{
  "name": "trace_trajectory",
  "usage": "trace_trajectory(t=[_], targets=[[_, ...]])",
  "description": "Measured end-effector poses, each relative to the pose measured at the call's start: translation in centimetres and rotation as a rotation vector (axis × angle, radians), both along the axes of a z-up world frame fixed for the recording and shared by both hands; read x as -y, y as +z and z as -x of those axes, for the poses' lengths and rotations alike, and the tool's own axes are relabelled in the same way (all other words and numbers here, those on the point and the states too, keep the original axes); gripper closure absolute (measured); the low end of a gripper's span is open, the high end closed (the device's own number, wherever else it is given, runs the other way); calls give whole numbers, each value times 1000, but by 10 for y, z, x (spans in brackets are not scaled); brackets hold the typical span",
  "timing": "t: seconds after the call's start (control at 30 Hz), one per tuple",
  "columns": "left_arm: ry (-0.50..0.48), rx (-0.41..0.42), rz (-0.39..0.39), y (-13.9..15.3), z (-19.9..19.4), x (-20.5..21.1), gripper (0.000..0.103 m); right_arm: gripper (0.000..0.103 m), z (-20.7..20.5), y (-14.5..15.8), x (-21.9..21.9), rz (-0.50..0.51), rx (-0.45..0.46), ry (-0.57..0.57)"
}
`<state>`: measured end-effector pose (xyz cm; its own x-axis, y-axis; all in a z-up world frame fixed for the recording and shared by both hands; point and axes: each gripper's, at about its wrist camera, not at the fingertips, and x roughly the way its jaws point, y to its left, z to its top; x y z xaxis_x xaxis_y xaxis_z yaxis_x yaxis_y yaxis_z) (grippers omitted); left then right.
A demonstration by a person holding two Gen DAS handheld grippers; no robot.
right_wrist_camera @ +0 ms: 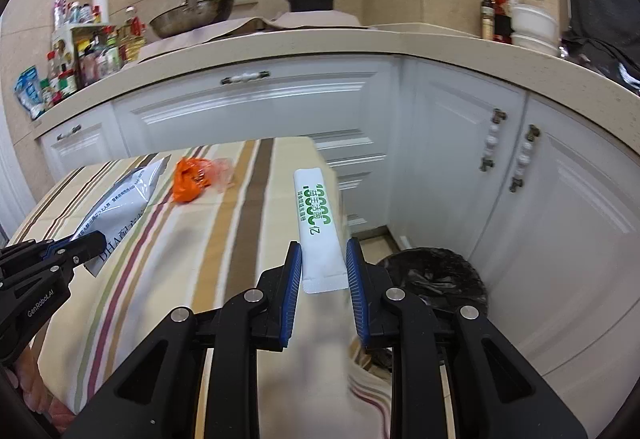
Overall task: Collect trash
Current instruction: 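Carry the packet with the right tool while the left tool carries the tube, both opening over the bin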
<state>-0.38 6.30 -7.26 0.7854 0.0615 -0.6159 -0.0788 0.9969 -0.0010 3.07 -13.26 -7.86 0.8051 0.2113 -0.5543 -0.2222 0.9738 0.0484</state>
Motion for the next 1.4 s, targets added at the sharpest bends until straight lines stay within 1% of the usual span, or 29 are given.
trace_trajectory(t=[0.3,0.6,0.83,0.97,1.1,1.17,1.23,1.27,1.3,1.37,1.4], targets=[[-120,24,-30,11,-24,67,97,79,3,0,64,-26,27,-136],[-205,17,-56,3,-61,136,97,79,-10,-8,112,-24,38,-225],[-253,-48,-79,-21,-105,188,97,79,-41,-32,139,-42,14,-245],[-258,-92,-82,-37,-132,206,97,79,-61,-49,155,-56,-7,-254],[-252,-116,-82,-49,-154,219,97,79,-79,-62,169,-68,-22,-265],[-250,-142,-74,-55,-165,224,96,79,-85,-66,173,-72,-24,-269],[-247,-164,-40,-60,-176,228,96,79,-92,-71,176,-76,-28,-273],[-246,-168,-49,-62,-181,230,96,79,-95,-74,178,-79,-30,-275],[-252,-176,-53,-65,-185,233,93,79,-99,-77,181,-85,-30,-281],[-252,-204,-53,-72,-193,237,84,74,-105,-81,186,-98,-25,-295],[-242,-217,-52,-77,-198,237,71,64,-110,-85,188,-104,-33,-298]])
